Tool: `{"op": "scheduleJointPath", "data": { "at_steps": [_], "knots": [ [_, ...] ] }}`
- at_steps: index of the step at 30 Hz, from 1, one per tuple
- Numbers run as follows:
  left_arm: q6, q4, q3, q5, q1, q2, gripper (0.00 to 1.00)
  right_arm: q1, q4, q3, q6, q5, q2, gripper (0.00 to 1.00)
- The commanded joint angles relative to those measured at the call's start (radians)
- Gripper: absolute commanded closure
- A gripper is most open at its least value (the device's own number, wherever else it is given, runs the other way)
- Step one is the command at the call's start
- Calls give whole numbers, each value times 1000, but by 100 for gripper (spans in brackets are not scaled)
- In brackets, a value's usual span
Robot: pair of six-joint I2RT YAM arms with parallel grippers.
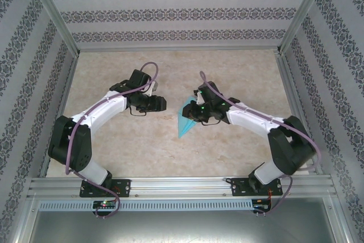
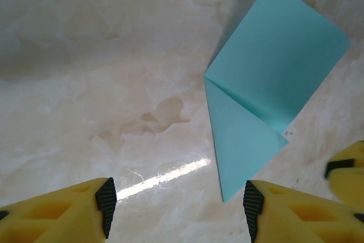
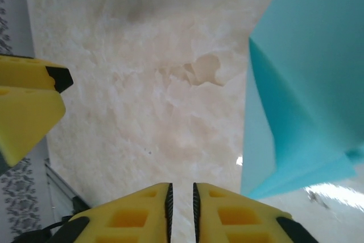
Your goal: Fold a paper plane with a square sheet of paper (pick it up from the middle)
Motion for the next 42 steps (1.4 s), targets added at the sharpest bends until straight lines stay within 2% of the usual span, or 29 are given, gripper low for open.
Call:
{"op": "scheduleJointPath", "data": {
  "at_steps": [1, 8, 25, 31, 42],
  "knots": [
    [-54, 87, -21, 48, 21, -3, 36, 30, -12, 66, -13, 70, 77, 85],
    [-43, 95, -45, 51, 26, 20, 36, 30, -125, 106, -83, 137, 160, 92],
    [-51, 102, -21, 101, 25, 74, 37, -1, -75, -16, -80, 139, 162, 96],
    [-69, 124, -21, 128, 18, 96, 37, -18, -21, -64, -69, 114, 150, 97],
    [-131, 197, -7, 157, -35, 147, 38, -68, 266, -250, 14, -8, 134, 98]
  ]
}}
